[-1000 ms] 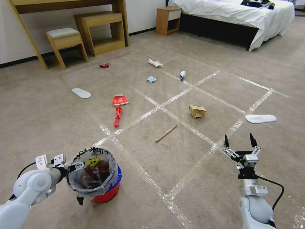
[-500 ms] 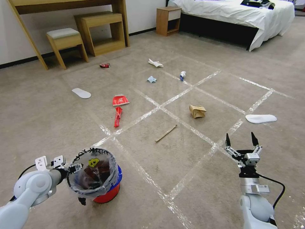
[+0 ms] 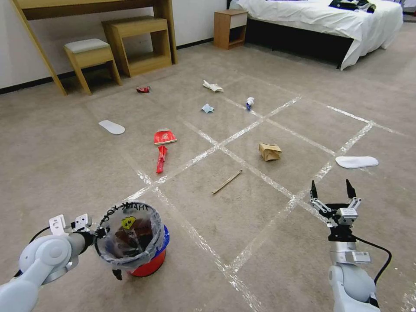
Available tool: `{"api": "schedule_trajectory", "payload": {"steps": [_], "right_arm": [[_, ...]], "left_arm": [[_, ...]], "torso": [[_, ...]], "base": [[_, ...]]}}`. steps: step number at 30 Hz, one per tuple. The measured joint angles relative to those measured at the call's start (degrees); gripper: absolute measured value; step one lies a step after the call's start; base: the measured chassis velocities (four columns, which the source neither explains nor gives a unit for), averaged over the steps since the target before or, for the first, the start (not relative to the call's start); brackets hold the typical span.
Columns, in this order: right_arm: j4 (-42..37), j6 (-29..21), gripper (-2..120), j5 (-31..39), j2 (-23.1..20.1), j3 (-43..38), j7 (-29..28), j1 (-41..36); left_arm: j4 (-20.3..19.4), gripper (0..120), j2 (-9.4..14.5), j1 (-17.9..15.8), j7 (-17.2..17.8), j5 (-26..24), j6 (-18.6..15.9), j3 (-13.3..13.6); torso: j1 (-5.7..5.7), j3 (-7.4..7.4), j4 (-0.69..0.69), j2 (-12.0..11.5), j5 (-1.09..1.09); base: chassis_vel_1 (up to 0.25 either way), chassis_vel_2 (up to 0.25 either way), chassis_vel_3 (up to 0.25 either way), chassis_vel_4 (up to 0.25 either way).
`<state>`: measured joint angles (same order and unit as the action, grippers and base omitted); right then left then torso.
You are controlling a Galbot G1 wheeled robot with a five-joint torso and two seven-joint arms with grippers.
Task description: Pick up the trash bin and place the garbage on the floor into it.
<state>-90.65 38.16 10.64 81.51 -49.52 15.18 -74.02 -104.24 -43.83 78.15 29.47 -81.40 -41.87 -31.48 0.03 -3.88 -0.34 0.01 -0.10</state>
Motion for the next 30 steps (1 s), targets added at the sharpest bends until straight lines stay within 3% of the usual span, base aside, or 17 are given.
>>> {"api": "schedule_trajectory", "payload": {"steps": [13,19,25,30], "right_arm": [[-1.01,-0.31,100,1.37,0.09,0.00,-0.02,-0.45],[-1.77,-0.31,100,1.96,0.30,-0.94,0.05,-1.07],[-2.85,-0.07,100,1.59,0.83,-2.28,-0.11,-2.07],[-4.38,0.15,100,0.59,0.94,-3.08,-0.99,-2.79]], "left_arm": [[-1.99,3,-2.38,1.33,-0.36,0.15,0.00,-0.39],[-5.43,1,-4.74,1.95,-0.12,0.96,-1.37,-3.08],[-8.89,0,-7.23,1.65,0.85,3.39,-1.26,-5.06],[-13.17,0,-8.68,1.96,2.86,3.64,0.02,-8.42]], "torso": [[0.00,0.00,-0.01,0.00,-0.02],[0.01,-0.07,-0.09,-0.07,-0.28],[0.02,-0.04,-0.04,-0.07,-0.09],[0.02,-0.01,-0.03,-0.06,-0.03]], "base": [[0.000,0.000,0.000,0.000],[0.000,0.000,0.000,0.000],[0.000,0.000,0.000,0.000],[0.000,0.000,0.000,0.000]]}}
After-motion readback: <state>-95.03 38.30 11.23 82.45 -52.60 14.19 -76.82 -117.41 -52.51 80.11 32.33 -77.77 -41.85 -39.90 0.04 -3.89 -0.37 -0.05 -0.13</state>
